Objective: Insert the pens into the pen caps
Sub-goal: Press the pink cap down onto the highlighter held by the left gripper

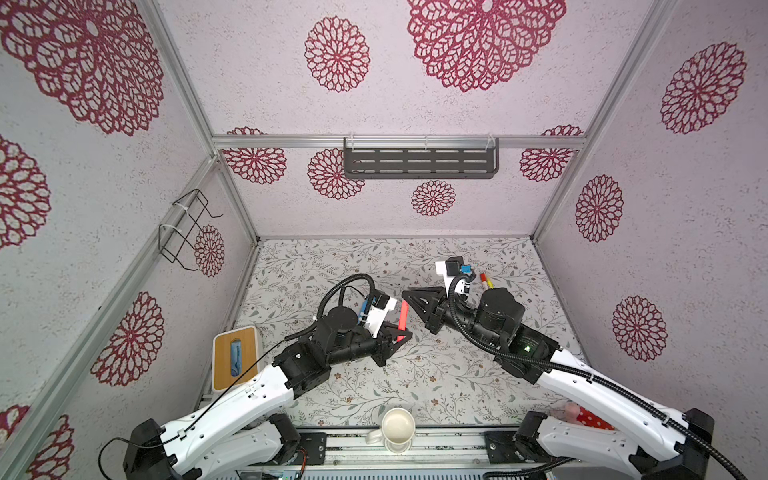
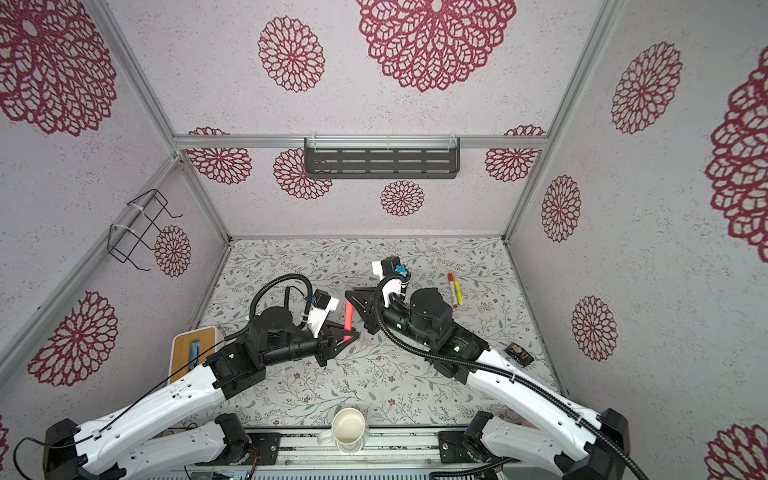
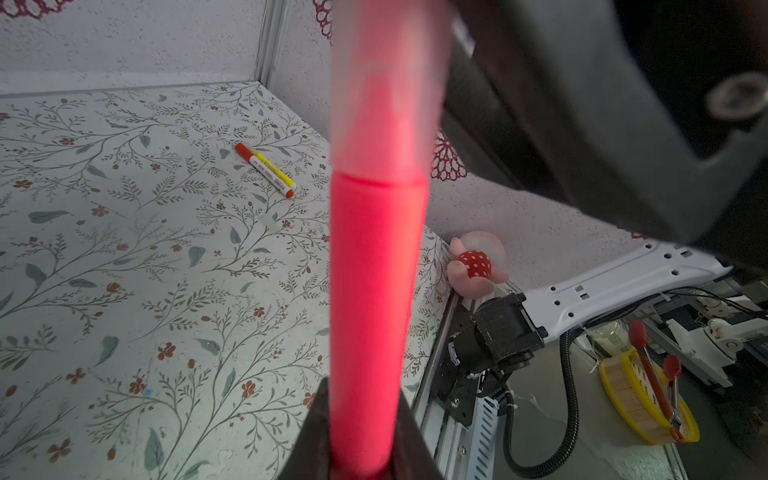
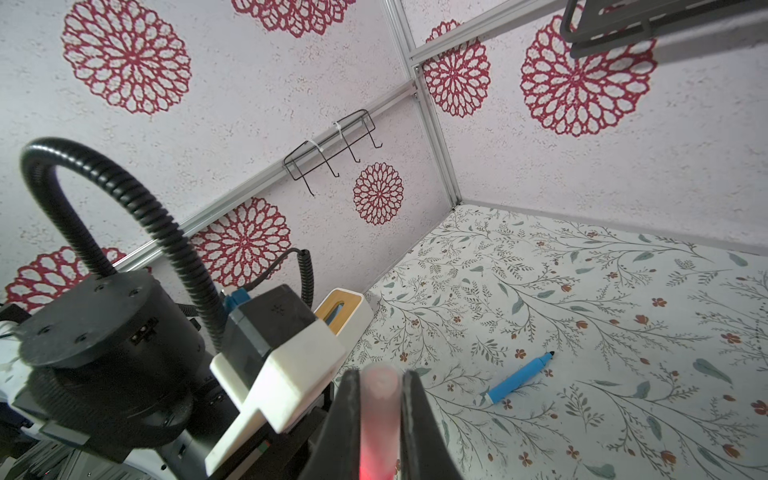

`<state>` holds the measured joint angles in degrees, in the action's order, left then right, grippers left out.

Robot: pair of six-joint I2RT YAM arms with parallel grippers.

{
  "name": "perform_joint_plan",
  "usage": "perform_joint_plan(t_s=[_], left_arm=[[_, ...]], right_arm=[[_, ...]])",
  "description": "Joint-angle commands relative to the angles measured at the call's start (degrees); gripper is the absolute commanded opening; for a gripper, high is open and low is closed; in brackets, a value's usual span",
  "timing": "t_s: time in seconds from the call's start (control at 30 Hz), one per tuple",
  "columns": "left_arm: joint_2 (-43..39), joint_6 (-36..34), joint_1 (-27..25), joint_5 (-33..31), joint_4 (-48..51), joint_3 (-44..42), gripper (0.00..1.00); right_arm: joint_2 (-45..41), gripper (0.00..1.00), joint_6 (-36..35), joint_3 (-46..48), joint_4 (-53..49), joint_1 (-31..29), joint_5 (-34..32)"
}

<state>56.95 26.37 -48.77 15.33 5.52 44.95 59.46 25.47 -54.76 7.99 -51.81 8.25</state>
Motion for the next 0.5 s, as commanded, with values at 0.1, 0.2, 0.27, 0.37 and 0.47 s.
perform_joint_plan(t_s=[0.1, 0.2, 0.27, 0.37, 0.47], left_arm=[[-2.5, 1.1, 1.4, -7.9, -12.1, 3.7, 0.0], [-2.5, 0.5, 1.4, -8.4, -12.2, 3.4, 0.0], [-2.5, 0.2, 1.4, -8.5, -12.2, 3.3, 0.0], [-2.2, -0.4, 1.4, -9.1, -12.1, 2.8, 0.0], [-1.9, -0.1, 1.4, -9.5, -12.0, 2.0, 0.0]], right_arm=[[0.1, 0.03, -2.7, 2.4, -10.5, -2.9, 7.7], [-0.2, 0.08, -3.2, 2.5, -10.6, -2.9, 8.1], [-0.4, 0.12, -3.2, 2.6, -10.3, -2.9, 8.4], [-1.2, 0.24, -3.2, 2.6, -9.8, -2.9, 8.8], [-2.3, 0.4, -3.2, 2.1, -10.2, -2.9, 8.1]])
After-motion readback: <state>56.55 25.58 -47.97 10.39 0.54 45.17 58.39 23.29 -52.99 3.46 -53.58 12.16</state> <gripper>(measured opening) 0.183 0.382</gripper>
